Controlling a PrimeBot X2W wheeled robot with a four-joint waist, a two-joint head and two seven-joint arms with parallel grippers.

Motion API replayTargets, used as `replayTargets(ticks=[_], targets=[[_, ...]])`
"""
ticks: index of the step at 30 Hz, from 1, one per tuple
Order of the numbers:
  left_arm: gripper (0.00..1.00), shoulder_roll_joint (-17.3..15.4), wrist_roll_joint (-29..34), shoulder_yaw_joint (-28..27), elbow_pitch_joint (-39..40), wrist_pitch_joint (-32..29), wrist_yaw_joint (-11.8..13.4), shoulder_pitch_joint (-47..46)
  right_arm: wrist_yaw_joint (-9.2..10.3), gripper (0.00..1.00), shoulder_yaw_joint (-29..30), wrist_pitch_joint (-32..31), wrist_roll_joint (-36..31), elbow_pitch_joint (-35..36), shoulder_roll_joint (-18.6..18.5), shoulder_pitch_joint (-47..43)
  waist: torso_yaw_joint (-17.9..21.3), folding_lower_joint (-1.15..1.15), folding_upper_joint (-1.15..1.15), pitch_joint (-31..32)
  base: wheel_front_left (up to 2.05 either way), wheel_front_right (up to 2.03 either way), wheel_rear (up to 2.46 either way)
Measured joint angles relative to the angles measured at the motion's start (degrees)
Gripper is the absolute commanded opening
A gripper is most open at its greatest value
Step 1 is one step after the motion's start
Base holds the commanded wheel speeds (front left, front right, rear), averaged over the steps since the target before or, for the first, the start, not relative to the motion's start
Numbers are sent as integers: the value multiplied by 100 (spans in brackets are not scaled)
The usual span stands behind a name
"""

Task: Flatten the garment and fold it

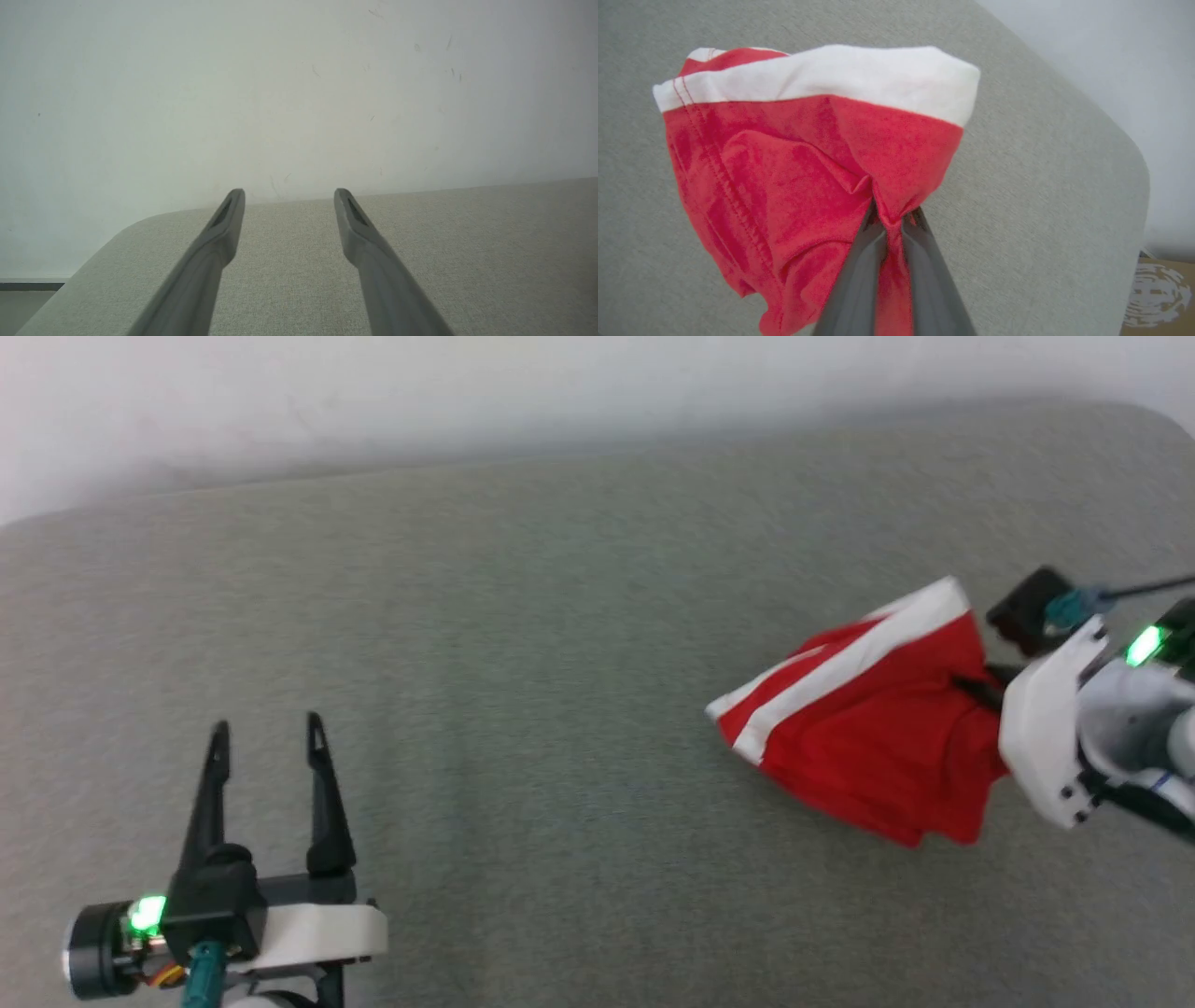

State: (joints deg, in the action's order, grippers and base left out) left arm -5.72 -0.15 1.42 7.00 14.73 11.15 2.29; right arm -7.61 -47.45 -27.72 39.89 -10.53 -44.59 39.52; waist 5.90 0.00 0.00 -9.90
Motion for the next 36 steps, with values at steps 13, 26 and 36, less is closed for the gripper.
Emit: replayTargets(ticks=[13, 26, 36], targets=[[100, -538, 179, -89, 626, 0, 14, -461, 0, 0, 1141, 635, -541, -2161, -42, 878, 916, 1, 0, -1196, 0, 0, 0], [100, -749, 226, 92, 872, 0, 170, -747, -1, 0, 2342, 1504, -1523, -4458, 476, 1700, 1069, 2, 0, -2275, 0, 0, 0], [100, -625, 90, 311, 563, 0, 310, -670, 0, 100, 3438, 3817, -2849, -5090, 483, 2096, 1052, -1, 0, -1824, 0, 0, 0]])
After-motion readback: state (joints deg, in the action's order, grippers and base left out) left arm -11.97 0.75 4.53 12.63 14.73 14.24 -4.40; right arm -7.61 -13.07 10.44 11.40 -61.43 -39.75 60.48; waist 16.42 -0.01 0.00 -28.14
